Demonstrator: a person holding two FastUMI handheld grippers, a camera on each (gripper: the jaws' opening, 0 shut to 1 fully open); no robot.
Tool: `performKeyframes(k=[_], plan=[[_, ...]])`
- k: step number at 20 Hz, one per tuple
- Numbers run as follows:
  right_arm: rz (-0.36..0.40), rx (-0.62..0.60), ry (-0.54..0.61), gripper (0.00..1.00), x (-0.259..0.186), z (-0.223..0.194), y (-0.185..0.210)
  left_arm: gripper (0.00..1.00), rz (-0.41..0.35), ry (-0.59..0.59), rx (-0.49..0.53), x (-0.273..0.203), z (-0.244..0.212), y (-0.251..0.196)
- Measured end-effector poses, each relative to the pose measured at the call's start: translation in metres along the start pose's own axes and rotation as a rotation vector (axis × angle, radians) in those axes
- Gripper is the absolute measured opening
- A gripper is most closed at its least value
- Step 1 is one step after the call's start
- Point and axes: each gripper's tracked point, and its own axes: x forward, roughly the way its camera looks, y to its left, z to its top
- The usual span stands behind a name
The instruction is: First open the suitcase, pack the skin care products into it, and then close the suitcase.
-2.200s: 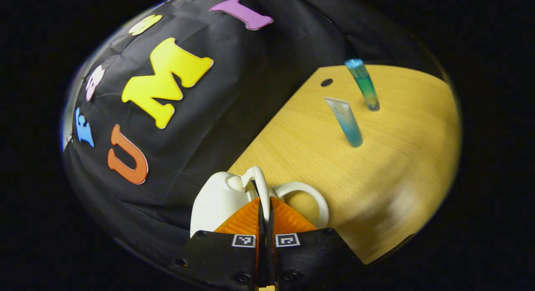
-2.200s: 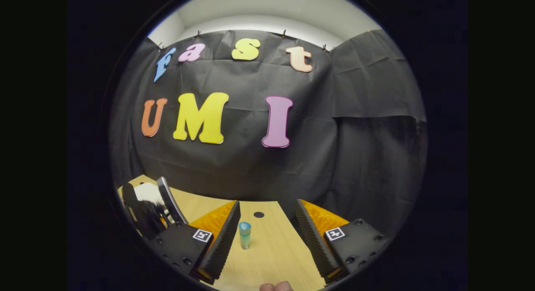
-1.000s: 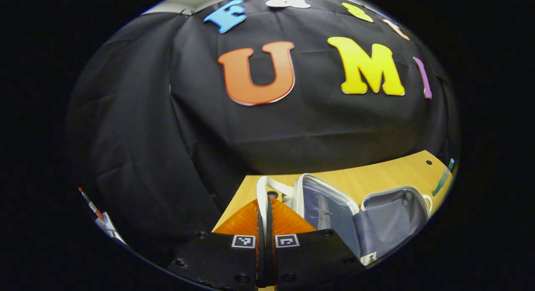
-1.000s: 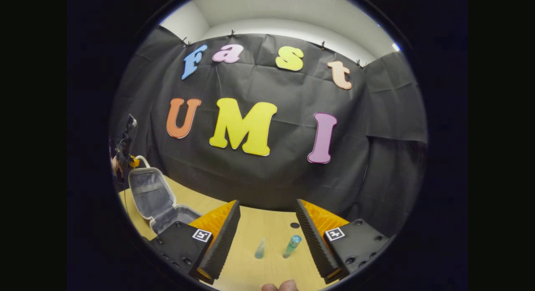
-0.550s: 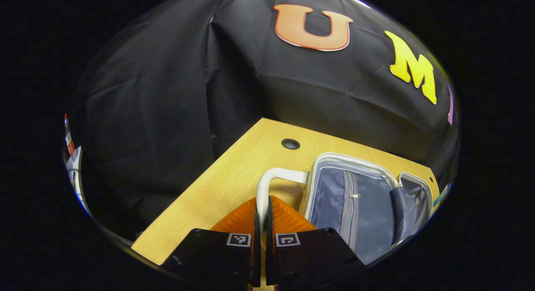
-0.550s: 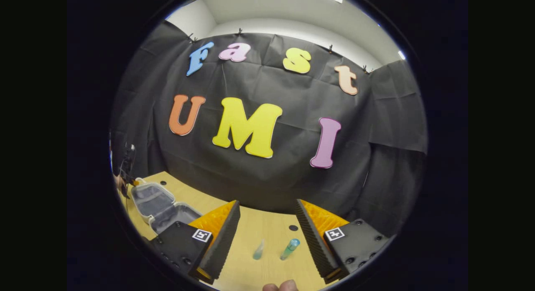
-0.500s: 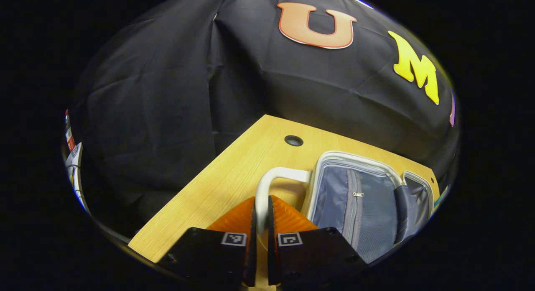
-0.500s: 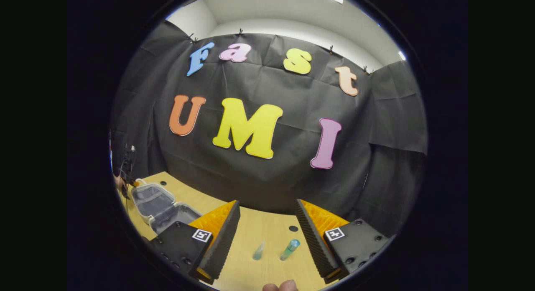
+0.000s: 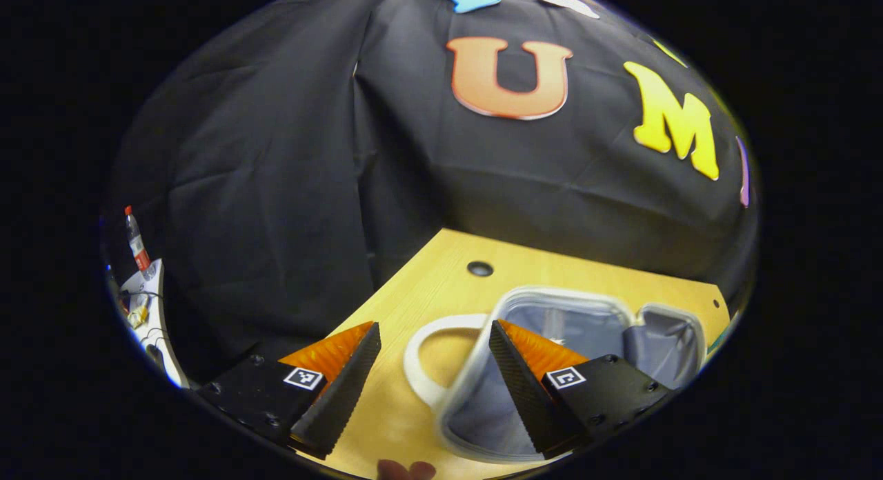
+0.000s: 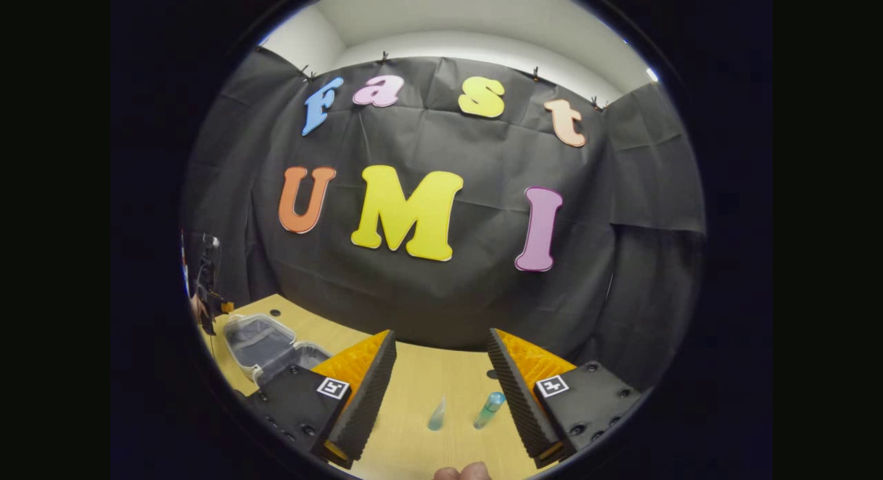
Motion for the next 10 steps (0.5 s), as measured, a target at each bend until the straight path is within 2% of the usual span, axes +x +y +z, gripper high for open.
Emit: performKeyframes(k=[4,7,10], plan=[[0.005,0.05,0.004,0.8,-0.004,-0.013,-0.019,0.98,-0.064,-0.128,0.044,-0.07,0.041,-0.092],[0.0,0.063,0.019,0.8,-0.008,-0.028,-0.042,0.98,-0.164,-0.157,0.055,-0.12,0.045,-0.184],[-0.032,0.074,0.038,0.8,-0.011,-0.044,-0.074,0.98,-0.302,-0.18,0.08,-0.165,0.04,-0.286]])
